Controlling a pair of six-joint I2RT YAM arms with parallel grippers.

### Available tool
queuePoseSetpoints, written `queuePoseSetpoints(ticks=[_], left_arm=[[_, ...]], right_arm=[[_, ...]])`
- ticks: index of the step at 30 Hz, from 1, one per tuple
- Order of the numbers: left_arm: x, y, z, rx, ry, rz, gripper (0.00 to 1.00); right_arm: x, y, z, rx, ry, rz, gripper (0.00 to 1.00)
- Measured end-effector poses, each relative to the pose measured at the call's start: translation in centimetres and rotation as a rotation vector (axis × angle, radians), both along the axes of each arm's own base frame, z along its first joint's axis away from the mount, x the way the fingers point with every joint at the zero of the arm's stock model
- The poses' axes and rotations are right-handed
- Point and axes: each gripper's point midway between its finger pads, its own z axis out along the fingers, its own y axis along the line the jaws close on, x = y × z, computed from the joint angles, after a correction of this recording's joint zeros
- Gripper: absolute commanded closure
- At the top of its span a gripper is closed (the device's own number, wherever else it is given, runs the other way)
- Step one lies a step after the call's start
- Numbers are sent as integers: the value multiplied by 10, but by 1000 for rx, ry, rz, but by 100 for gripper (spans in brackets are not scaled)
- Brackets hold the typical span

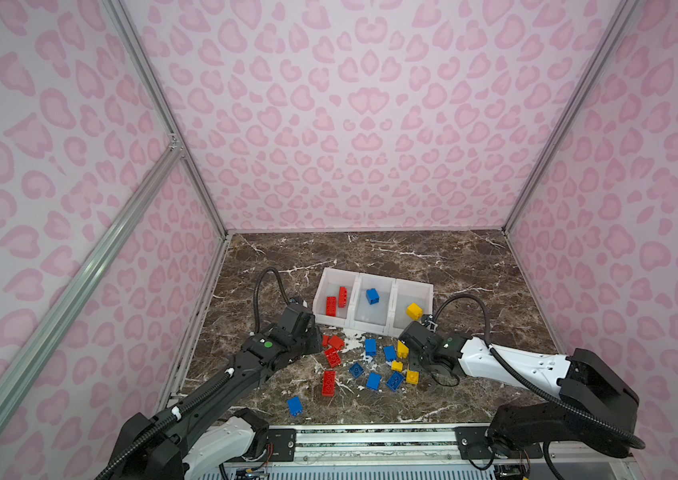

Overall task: Sort the legos into containers by color
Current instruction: 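Grasp a yellow brick from the pile with the right gripper while the left gripper withdraws, then carry the yellow brick into the farthest compartment and open the right gripper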

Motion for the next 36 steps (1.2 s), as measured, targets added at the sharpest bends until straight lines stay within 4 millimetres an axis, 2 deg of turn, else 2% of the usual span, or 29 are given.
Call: queuePoseSetpoints(ticks=[6,10,15,20,23,27,30,32,36], left_arm=[[0,0,1,1,-4,1,48],[0,1,2,2,-8,5,48],[0,0,1,1,-7,6,48],[-2,0,3,-5,-13,6,48],[-3,1,3,-10,-14,9,48],[-7,3,4,-15,-18,15,48],[-11,5,5,-21,-22,20,48],[-13,7,5,-24,-23,24,48],[-16,10,2,-19,-16,33,48]], right_arm=[[-1,-2,10,6,-12,2,63],[5,-4,36,18,-56,10,63],[32,-2,81,46,-163,29,62],[71,6,105,37,-210,55,62],[96,15,106,20,-198,85,62],[120,26,90,2,-146,126,61],[126,31,75,-13,-104,150,59],[126,37,68,-3,-83,169,55],[122,37,61,-4,-66,180,45]])
